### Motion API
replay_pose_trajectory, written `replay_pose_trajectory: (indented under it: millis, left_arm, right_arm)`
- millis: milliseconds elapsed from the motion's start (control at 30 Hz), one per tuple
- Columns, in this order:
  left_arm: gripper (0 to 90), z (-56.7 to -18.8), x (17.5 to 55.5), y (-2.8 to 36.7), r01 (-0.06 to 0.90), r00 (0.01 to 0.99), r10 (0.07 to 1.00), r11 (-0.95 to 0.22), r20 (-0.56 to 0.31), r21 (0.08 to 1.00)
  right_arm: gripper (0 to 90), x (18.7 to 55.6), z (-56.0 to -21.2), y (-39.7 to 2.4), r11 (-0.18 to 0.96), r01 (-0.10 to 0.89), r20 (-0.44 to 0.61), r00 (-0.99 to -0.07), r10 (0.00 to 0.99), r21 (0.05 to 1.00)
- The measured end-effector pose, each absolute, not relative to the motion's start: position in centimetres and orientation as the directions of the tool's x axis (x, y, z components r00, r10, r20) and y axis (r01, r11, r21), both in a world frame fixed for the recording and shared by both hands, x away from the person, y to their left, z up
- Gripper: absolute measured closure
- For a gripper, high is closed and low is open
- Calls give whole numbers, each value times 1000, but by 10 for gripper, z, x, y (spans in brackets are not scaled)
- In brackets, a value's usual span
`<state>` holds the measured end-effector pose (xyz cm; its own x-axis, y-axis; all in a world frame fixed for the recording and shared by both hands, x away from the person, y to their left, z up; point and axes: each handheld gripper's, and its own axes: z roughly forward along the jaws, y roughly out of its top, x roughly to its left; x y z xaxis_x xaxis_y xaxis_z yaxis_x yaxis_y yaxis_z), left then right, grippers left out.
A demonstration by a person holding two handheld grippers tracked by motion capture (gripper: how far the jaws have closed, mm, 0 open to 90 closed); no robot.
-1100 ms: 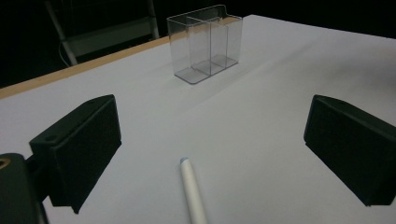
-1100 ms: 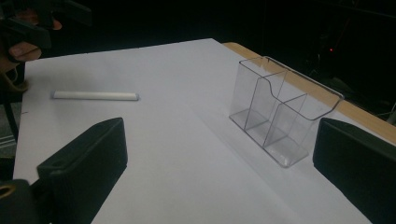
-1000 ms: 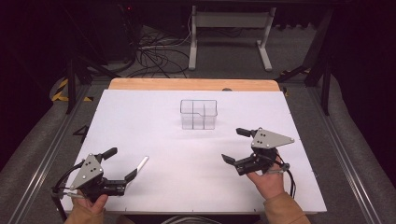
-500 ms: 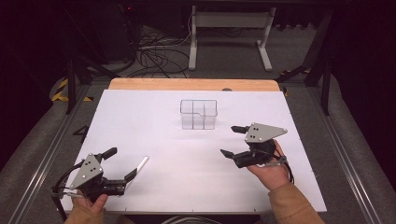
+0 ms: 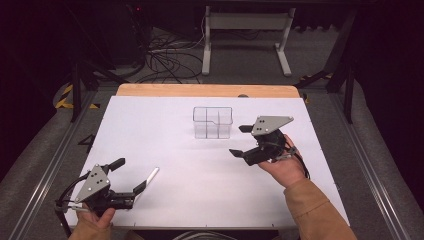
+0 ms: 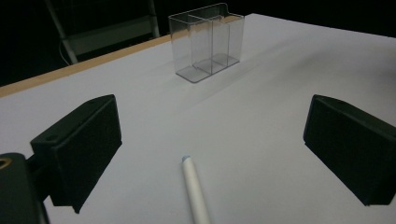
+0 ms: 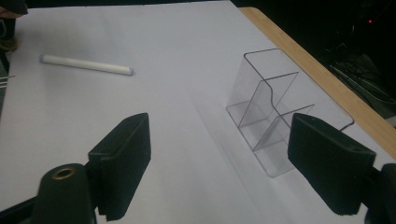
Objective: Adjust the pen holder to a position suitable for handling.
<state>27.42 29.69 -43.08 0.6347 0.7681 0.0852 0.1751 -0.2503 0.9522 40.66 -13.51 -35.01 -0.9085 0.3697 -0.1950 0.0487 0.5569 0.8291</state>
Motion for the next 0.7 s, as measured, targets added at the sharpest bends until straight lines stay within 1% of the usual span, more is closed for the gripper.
replay_pose_trajectory:
  millis: [100,367,567,700]
  left_arm:
    - [50,-431,275,297,176,633,770,-251,86,952]
    - [50,-431,275,297,175,634,768,-256,90,951]
    - [51,-432,275,297,182,635,768,-252,82,951]
    - [51,-432,275,298,181,635,767,-255,85,950]
  right_arm:
    - [223,412,-349,-133,566,48,-211,-899,383,823]
    - [226,426,-354,-130,563,61,-199,-900,388,824]
    - [253,437,-357,-126,592,33,-234,-900,368,805]
    - [269,448,-356,-120,590,48,-217,-904,369,806]
